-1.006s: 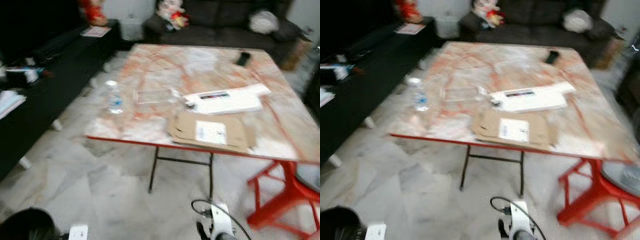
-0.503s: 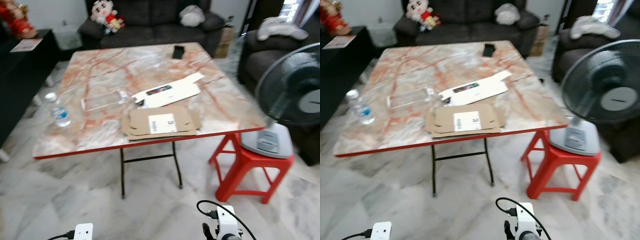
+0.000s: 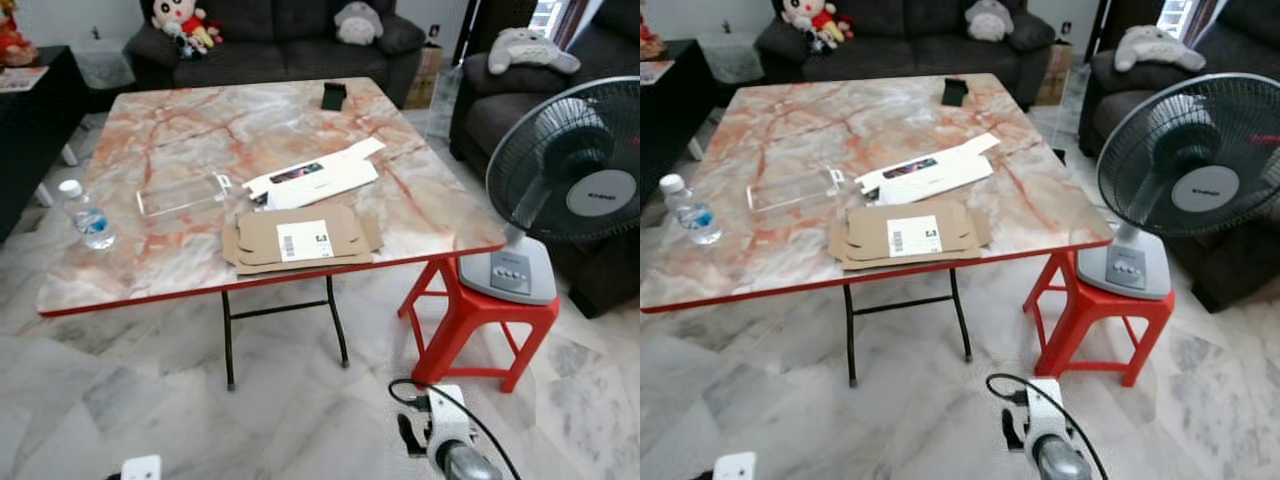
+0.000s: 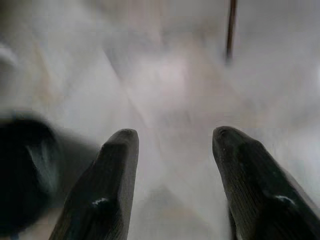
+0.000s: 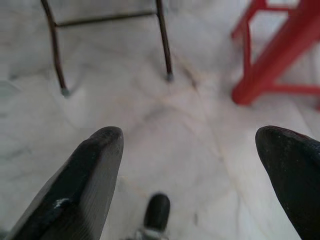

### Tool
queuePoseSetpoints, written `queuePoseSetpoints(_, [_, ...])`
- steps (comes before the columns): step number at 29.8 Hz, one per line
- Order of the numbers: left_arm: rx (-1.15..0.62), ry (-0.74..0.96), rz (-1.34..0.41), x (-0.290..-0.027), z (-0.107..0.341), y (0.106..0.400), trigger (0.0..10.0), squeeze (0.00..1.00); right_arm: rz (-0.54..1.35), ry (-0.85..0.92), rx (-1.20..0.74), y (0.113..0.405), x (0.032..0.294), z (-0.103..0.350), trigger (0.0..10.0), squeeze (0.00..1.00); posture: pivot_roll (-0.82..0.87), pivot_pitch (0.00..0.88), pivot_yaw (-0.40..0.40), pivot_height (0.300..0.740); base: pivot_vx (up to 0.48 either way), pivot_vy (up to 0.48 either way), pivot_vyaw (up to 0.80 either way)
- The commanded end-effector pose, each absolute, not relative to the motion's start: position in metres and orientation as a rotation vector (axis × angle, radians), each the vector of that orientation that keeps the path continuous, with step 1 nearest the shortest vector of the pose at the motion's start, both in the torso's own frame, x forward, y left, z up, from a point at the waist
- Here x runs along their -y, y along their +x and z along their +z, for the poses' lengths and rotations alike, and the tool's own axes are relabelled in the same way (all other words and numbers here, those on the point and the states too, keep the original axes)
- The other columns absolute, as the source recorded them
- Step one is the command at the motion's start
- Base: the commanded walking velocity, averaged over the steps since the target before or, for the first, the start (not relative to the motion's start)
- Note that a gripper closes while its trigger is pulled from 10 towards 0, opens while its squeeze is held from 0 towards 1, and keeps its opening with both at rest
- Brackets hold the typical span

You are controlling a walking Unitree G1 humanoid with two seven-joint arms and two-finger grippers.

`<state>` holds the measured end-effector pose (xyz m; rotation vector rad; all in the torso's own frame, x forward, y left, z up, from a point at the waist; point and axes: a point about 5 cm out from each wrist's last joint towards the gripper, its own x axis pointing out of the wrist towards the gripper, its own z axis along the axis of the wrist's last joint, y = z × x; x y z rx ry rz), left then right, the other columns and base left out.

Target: Picking trash to rubbish bin

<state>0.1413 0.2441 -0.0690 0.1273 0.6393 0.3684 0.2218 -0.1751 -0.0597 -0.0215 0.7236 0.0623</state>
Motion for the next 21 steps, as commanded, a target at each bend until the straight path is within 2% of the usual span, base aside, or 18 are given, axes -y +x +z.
queuePoseSetpoints(1, [-0.452,0.162,0.37,-0.246,-0.046,0.16,10.0,0.0,0.06,-0.05,-0.617,0.238,0.186,-0.045,10.0,0.0,0.06,0.066,-0.02,0.74,0.0,0.0,0.0])
queuePoseSetpoints(2, [-0.452,0.162,0.37,-0.246,-0.046,0.16,10.0,0.0,0.06,-0.05,-0.617,0.238,0.186,-0.045,10.0,0.0,0.06,0.066,-0.02,0.74,0.0,0.0,0.0])
queuePoseSetpoints(3, [-0.358,0.183,0.369,-0.247,-0.032,0.165,10.0,0.0,0.068,-0.054,-0.569,0.244,0.188,-0.038,10.0,0.0,0.05,0.066,-0.022,0.74,0.0,0.0,0.0])
queuePoseSetpoints(8, [-0.114,0.231,0.371,-0.246,0.018,0.182,10.0,0.0,0.099,-0.078,-0.416,0.263,0.19,-0.016,10.0,0.0,0.06,0.061,-0.027,0.74,0.0,0.0,0.0])
queuePoseSetpoints(9, [-0.008,0.253,0.339,-0.24,0.043,0.193,10.0,0.0,0.093,-0.067,-0.34,0.274,0.188,-0.004,10.0,0.0,0.06,0.061,-0.027,0.74,0.0,0.0,0.0])
queuePoseSetpoints(11, [0.076,0.27,0.304,-0.233,0.065,0.206,10.0,0.0,0.085,-0.058,-0.269,0.284,0.185,0.009,10.0,0.0,0.04,0.052,-0.022,0.74,0.0,0.0,0.0])
queuePoseSetpoints(13, [0.188,0.363,0.265,-0.225,0.096,0.221,10.0,0.0,0.066,-0.065,-0.178,0.298,0.181,0.028,10.0,0.0,0.04,0.042,-0.019,0.74,0.0,0.0,0.0])
queuePoseSetpoints(14, [0.278,0.368,0.253,-0.218,0.121,0.234,10.0,0.0,0.043,-0.04,-0.107,0.31,0.177,0.044,10.0,0.0,0.04,0.042,-0.019,0.74,0.0,0.0,0.0])
queuePoseSetpoints(18, [0.376,0.338,0.213,-0.204,0.155,0.258,10.0,0.0,0.057,-0.02,0.001,0.327,0.164,0.071,10.0,0.0,0.04,0.015,-0.012,0.74,0.0,0.0,0.0])
queuePoseSetpoints(21, [0.404,0.296,0.121,-0.188,0.176,0.278,10.0,0.0,0.116,0.004,0.097,0.341,0.143,0.098,10.0,0.0,0.03,0.0,0.001,0.74,0.0,0.0,0.0])
